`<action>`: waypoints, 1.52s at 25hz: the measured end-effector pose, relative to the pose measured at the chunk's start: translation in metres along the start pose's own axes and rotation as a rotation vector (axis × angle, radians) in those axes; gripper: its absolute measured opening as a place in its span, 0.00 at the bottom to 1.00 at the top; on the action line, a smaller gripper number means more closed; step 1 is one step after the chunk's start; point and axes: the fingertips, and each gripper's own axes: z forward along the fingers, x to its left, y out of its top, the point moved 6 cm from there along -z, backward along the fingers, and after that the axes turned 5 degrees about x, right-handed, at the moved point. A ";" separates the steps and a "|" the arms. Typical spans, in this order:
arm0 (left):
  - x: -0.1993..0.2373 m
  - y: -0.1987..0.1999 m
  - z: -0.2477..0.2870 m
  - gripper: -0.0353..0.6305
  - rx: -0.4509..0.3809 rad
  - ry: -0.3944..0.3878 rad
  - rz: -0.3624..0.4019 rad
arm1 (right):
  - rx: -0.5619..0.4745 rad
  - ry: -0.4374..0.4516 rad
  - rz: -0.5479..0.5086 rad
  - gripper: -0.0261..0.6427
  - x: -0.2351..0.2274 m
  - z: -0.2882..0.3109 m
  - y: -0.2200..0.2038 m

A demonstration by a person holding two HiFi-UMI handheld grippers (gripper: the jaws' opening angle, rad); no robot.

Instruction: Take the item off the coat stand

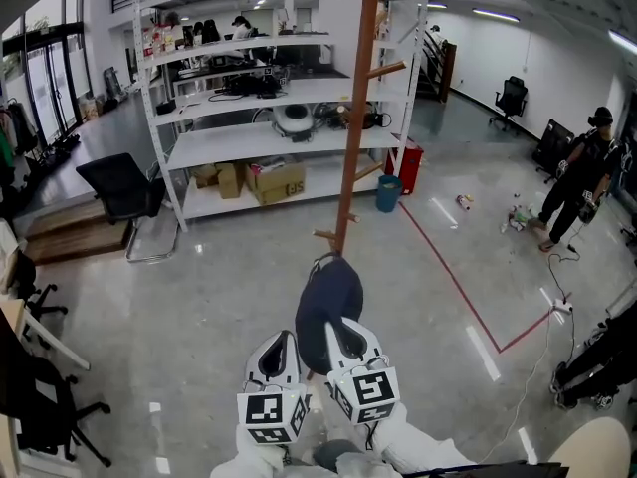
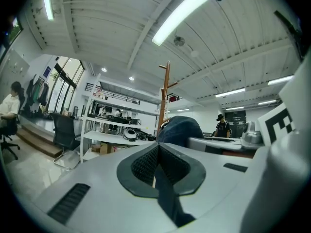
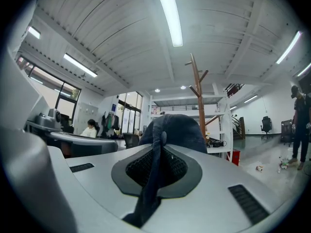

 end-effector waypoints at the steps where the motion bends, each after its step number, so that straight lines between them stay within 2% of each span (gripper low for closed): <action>1: -0.003 -0.002 -0.003 0.05 0.005 -0.001 -0.003 | 0.000 -0.002 0.005 0.07 -0.001 -0.003 -0.002; 7: -0.020 0.003 -0.005 0.05 0.008 -0.003 0.025 | 0.008 -0.016 0.036 0.07 -0.012 -0.012 -0.005; 17: -0.042 0.011 0.017 0.05 -0.005 -0.017 0.045 | -0.012 -0.001 0.011 0.07 -0.033 -0.015 0.010; 38: -0.035 0.018 0.035 0.05 -0.029 -0.025 0.054 | -0.035 -0.007 0.000 0.07 -0.043 -0.005 0.014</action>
